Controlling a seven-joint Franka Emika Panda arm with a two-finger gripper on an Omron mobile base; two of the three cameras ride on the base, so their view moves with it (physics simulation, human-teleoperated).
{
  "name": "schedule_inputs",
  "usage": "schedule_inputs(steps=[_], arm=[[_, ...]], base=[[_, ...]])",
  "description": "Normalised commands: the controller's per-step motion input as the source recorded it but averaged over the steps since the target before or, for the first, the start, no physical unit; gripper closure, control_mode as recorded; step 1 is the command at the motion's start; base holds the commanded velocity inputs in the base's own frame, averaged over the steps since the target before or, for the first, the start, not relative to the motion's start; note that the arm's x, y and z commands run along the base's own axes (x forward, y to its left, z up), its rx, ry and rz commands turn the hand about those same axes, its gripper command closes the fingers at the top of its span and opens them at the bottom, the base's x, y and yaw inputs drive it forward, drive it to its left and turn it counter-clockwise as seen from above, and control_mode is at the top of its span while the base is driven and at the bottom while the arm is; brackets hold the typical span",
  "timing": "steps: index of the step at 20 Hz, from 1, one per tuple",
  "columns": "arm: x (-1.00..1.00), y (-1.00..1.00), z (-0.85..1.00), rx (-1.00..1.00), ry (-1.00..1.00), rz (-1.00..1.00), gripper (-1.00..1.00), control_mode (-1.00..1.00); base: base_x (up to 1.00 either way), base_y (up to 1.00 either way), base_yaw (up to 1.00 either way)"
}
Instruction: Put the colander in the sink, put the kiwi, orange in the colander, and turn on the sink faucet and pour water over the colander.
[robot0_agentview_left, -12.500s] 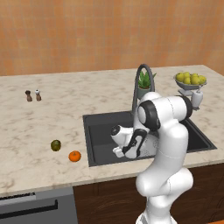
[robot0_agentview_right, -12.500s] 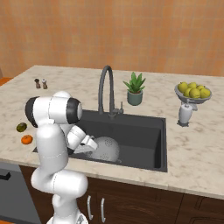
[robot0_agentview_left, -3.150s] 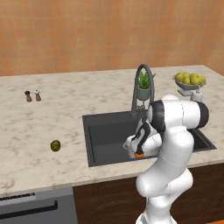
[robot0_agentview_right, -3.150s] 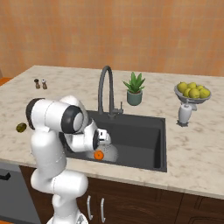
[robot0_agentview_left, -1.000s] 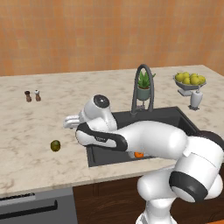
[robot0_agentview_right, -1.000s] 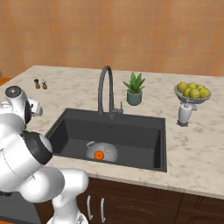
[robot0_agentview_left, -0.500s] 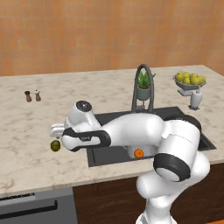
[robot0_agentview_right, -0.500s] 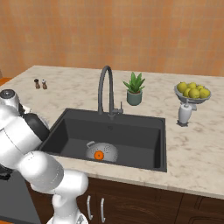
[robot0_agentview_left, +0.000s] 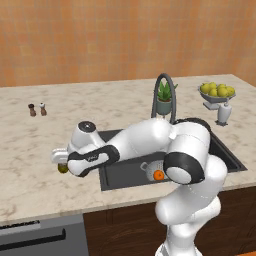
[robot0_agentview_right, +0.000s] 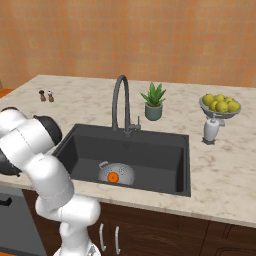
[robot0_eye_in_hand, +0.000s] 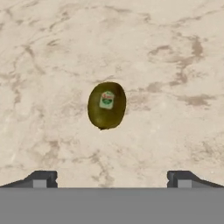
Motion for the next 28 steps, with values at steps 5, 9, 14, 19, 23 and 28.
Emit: schedule_inputs(steps=[5,9,14,19,23,28], arm=[[0.41,0.08,-0.35,-0.01,0.09,0.00,-1.00,-1.00],[0.46,0.30,-0.34,0.00,0.12,0.00,-1.00,-1.00],[0.36,0.41,-0.28,-0.01,0.11,0.00,-1.00,-1.00],[0.18,0.33,-0.25,-0.02,0.08,0.00,-1.00,-1.00],[0.06,0.17,-0.29,-0.03,0.05,0.00,-1.00,-1.00],[0.00,0.10,-0.36,-0.03,0.04,0.00,1.00,-1.00]], base=[[0.00,0.00,0.00],[0.00,0.00,0.00],[0.00,0.00,0.00],[0.00,0.00,0.00],[0.00,0.00,0.00],[0.00,0.00,0.00]])
